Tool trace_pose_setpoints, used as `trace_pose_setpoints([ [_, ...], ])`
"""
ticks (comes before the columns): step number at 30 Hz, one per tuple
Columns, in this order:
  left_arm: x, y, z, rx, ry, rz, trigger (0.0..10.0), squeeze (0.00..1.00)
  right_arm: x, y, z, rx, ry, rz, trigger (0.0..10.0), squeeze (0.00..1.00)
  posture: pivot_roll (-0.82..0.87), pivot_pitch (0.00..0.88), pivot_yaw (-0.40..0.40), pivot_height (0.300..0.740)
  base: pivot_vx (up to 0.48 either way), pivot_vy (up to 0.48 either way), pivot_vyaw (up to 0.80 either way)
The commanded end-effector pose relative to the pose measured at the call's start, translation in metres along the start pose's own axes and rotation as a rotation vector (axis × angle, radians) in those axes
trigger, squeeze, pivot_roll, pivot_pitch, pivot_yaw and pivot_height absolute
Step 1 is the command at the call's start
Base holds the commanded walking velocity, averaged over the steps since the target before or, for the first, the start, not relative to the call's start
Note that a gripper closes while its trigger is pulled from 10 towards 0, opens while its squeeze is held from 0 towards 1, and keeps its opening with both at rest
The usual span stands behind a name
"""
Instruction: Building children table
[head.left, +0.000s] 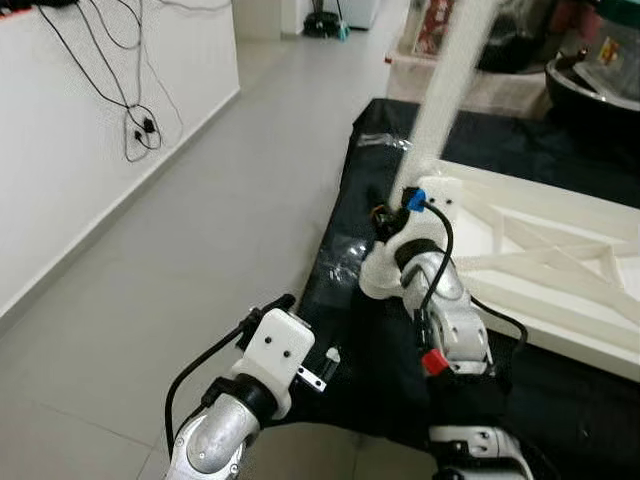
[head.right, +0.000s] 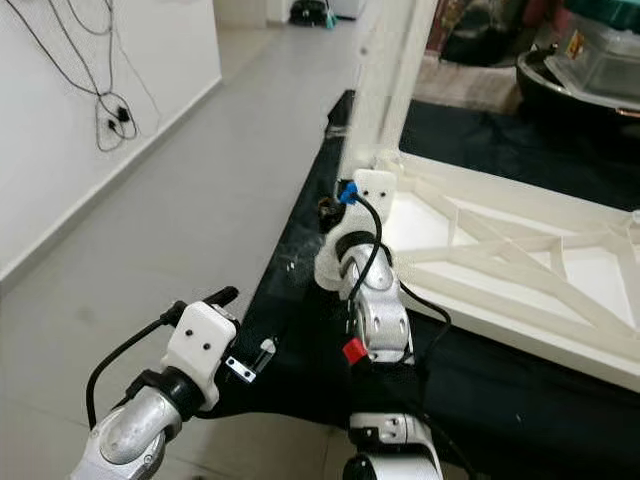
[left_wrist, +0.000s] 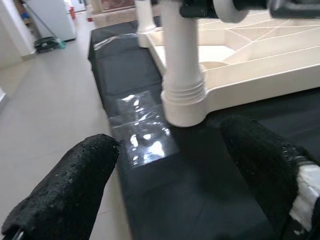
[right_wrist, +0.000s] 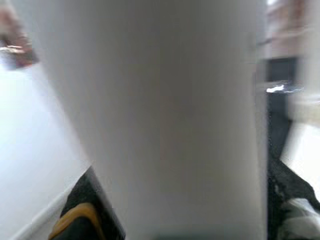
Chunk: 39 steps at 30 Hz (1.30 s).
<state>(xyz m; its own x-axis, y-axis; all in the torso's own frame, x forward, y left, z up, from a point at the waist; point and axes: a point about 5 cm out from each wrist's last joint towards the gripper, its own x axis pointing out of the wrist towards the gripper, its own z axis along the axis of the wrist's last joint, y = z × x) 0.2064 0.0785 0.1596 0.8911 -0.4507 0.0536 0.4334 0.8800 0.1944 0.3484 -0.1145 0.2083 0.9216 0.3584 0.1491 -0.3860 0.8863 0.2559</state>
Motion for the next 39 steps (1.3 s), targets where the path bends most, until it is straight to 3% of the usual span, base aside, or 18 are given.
trace_pose_setpoints([
  [1, 0.0, -0.001, -0.002, 0.0, 0.004, 0.0, 10.0, 0.0, -0.006, 0.02, -0.006, 0.087, 0.079, 0.352, 10.0, 0.0, 0.14, 0.112, -0.064, 0.74, 0.0, 0.0, 0.0],
  [2, 0.0, -0.001, -0.002, 0.0, 0.004, 0.0, 10.0, 0.0, -0.006, 0.02, -0.006, 0.087, 0.079, 0.352, 10.0, 0.0, 0.14, 0.112, -0.064, 0.74, 0.0, 0.0, 0.0],
  [5, 0.001, -0.002, -0.001, -0.001, 0.001, -0.001, 10.0, 0.0, -0.024, 0.013, -0.001, 0.059, 0.158, 0.707, 10.0, 0.0, 0.14, 0.112, -0.064, 0.74, 0.0, 0.0, 0.0],
  [7, 0.001, -0.002, -0.001, -0.002, 0.0, -0.002, 10.0, 0.0, -0.022, 0.008, 0.003, 0.06, 0.187, 0.811, 10.0, 0.0, 0.14, 0.112, -0.066, 0.74, 0.0, 0.0, 0.0],
  [15, 0.0, -0.005, 0.0, -0.01, -0.003, -0.009, 10.0, 0.0, -0.006, 0.012, 0.005, 0.057, 0.199, 0.921, 10.0, 0.0, 0.16, 0.115, -0.072, 0.74, 0.0, 0.0, 0.0],
  [16, 0.0, -0.006, 0.001, -0.012, -0.004, -0.01, 10.0, 0.0, -0.003, 0.016, 0.005, 0.055, 0.198, 0.949, 8.7, 0.0, 0.16, 0.115, -0.072, 0.74, 0.0, 0.0, 0.0],
  [17, 0.0, -0.006, 0.001, -0.012, -0.004, -0.01, 10.0, 0.0, -0.003, 0.016, 0.005, 0.055, 0.198, 0.949, 8.7, 0.0, 0.16, 0.115, -0.072, 0.74, 0.0, 0.0, 0.0],
  [18, -0.001, -0.006, 0.001, -0.013, -0.003, -0.01, 10.0, 0.0, 0.0, 0.019, 0.006, 0.069, 0.19, 0.967, 0.0, 0.0, 0.16, 0.116, -0.071, 0.74, 0.0, 0.0, 0.0],
  [23, -0.002, -0.005, 0.0, -0.011, 0.0, -0.009, 10.0, 0.0, 0.003, 0.024, 0.007, 0.07, 0.162, 0.97, 0.0, 0.0, 0.16, 0.116, -0.07, 0.74, 0.0, 0.0, 0.0],
  [25, -0.001, -0.005, 0.0, -0.011, 0.0, -0.008, 10.0, 0.0, 0.007, 0.024, 0.006, 0.047, 0.15, 0.914, 0.0, 0.0, 0.16, 0.116, -0.07, 0.74, 0.0, 0.0, 0.0],
  [27, -0.001, -0.005, 0.0, -0.009, -0.001, -0.007, 10.0, 0.0, 0.025, 0.01, 0.003, -0.09, 0.106, 0.493, 0.0, 0.0, 0.15, 0.116, -0.069, 0.74, 0.0, 0.0, 0.0],
  [30, -0.001, -0.005, 0.0, -0.008, -0.001, -0.007, 10.0, 0.0, 0.029, 0.001, 0.002, -0.144, 0.092, 0.291, 0.0, 0.0, 0.15, 0.116, -0.069, 0.74, 0.0, 0.0, 0.0],
  [32, 0.0, -0.005, -0.001, -0.009, -0.001, -0.008, 10.0, 0.0, 0.026, -0.017, -0.004, -0.189, 0.103, -0.02, 0.0, 0.0, 0.14, 0.114, -0.067, 0.74, 0.0, 0.0, 0.0],
  [34, 0.0, -0.005, -0.001, -0.009, -0.001, -0.008, 10.0, 0.0, 0.026, -0.017, -0.004, -0.189, 0.103, -0.02, 0.0, 0.0, 0.14, 0.114, -0.067, 0.74, 0.0, 0.0, 0.0],
  [35, 0.001, -0.006, -0.001, -0.009, -0.002, -0.011, 10.0, 0.0, 0.016, -0.028, -0.007, -0.208, 0.103, -0.215, 0.0, 0.0, 0.14, 0.109, -0.066, 0.74, 0.0, 0.0, 0.0],
  [36, 0.001, -0.006, -0.001, -0.009, -0.002, -0.011, 10.0, 0.0, 0.016, -0.028, -0.007, -0.208, 0.103, -0.215, 0.0, 0.0, 0.14, 0.109, -0.066, 0.74, 0.0, 0.0, 0.0],
  [37, 0.001, -0.006, -0.001, -0.009, -0.004, -0.013, 10.0, 0.0, 0.004, -0.036, -0.008, -0.205, 0.096, -0.391, 0.0, 0.0, 0.14, 0.107, -0.064, 0.74, 0.0, 0.0, 0.0],
  [39, 0.001, -0.006, -0.001, -0.009, -0.004, -0.013, 10.0, 0.0, 0.004, -0.036, -0.008, -0.205, 0.096, -0.391, 0.0, 0.0, 0.14, 0.107, -0.064, 0.74, 0.0, 0.0, 0.0],
])
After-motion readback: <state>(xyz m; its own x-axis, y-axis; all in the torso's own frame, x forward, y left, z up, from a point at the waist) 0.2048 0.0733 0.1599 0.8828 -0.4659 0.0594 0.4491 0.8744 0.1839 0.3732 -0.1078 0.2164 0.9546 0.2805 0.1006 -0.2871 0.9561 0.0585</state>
